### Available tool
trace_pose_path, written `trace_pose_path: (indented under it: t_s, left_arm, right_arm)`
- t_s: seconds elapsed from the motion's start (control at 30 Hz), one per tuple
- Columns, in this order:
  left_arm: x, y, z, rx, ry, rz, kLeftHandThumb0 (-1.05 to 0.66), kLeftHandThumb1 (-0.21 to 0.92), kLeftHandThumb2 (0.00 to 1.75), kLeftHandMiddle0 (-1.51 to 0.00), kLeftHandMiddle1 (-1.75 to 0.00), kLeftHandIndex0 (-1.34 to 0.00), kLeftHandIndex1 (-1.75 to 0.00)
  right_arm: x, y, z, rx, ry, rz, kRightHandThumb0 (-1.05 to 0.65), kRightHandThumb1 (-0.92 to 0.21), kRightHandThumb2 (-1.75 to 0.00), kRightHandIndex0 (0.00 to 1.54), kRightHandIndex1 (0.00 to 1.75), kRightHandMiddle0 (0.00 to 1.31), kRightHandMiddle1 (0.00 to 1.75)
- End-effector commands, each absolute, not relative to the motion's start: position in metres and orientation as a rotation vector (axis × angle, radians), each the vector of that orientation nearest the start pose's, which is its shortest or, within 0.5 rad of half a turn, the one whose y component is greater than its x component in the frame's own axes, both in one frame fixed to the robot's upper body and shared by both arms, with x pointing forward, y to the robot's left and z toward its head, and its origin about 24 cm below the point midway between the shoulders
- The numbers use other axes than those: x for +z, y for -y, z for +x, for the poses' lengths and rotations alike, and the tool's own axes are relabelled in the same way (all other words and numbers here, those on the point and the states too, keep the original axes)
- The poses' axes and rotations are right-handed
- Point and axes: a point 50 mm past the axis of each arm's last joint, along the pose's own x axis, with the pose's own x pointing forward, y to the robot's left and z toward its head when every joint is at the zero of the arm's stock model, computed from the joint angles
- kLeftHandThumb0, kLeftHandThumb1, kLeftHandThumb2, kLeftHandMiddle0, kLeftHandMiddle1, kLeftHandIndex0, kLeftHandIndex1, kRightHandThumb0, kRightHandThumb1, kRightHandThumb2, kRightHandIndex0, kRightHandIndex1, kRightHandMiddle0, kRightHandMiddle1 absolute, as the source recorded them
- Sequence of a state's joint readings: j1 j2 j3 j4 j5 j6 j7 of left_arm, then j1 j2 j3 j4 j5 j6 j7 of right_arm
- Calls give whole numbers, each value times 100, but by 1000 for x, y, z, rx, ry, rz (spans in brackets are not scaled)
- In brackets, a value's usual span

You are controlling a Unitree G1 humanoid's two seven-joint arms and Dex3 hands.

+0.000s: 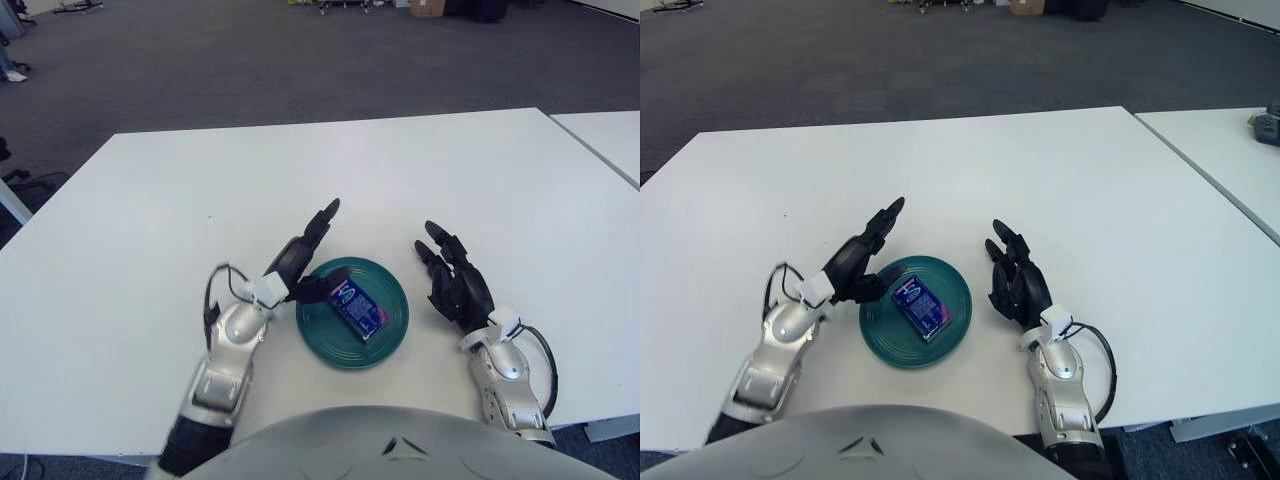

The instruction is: Put the gum into the plate.

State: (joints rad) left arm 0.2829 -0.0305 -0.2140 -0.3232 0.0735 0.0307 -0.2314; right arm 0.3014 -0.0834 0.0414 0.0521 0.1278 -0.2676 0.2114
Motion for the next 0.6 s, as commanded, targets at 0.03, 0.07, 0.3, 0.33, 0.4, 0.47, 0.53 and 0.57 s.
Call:
trace_pose_path:
  t_s: [0.03,0.07,0.3,0.33,0.4,0.47,0.53,0.57]
  left_arm:
    - [57,-108,197,-193,31,-181,-105,92,84,0,0,0,0]
    - [56,-109,197,-169,23,-212,-105,92,85,0,0,0,0]
    - [36,-137,185,6,-59,-265,-105,92,93,0,0,0,0]
    - [34,-141,182,20,-68,-260,-105,92,93,0,0,0,0]
    - [31,-147,178,39,-81,-252,-105,92,95,0,0,-1,0]
    - [27,-152,174,52,-94,-243,-105,92,95,0,0,-1,0]
    - [23,-156,171,58,-105,-235,-105,92,96,0,0,-1,0]
    - [20,-159,169,61,-112,-230,-105,92,96,0,0,-1,0]
  right_arm:
    - [-28,162,167,149,-198,80,-87,-92,-80,30,2,0,49]
    - [-28,162,167,149,-198,83,-87,-92,-80,30,2,0,49]
    - [-28,161,166,170,-195,93,-86,-92,-82,29,1,0,51]
    - [-28,161,165,174,-196,93,-85,-92,-82,29,1,0,51]
    - [-28,161,165,180,-199,95,-83,-92,-83,27,0,0,50]
    - [-28,161,165,185,-201,96,-82,-92,-83,26,0,0,48]
    - [-28,161,165,189,-204,93,-81,-92,-84,24,0,0,46]
    - [-28,161,164,191,-207,89,-81,-92,-85,23,0,0,45]
